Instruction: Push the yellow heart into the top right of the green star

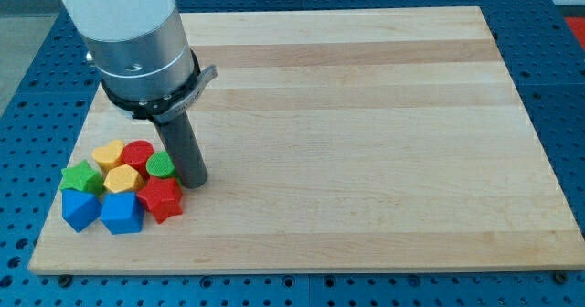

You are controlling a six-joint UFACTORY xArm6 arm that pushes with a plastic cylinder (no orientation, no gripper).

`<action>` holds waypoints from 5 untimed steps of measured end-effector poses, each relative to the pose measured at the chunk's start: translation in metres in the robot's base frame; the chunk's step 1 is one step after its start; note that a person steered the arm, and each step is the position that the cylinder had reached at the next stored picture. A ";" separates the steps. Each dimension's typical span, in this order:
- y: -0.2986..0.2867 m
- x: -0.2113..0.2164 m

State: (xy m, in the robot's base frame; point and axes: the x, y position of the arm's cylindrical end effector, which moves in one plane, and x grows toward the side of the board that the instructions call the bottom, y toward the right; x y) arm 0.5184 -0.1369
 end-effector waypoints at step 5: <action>-0.097 -0.071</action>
State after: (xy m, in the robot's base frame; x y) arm 0.4476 -0.2343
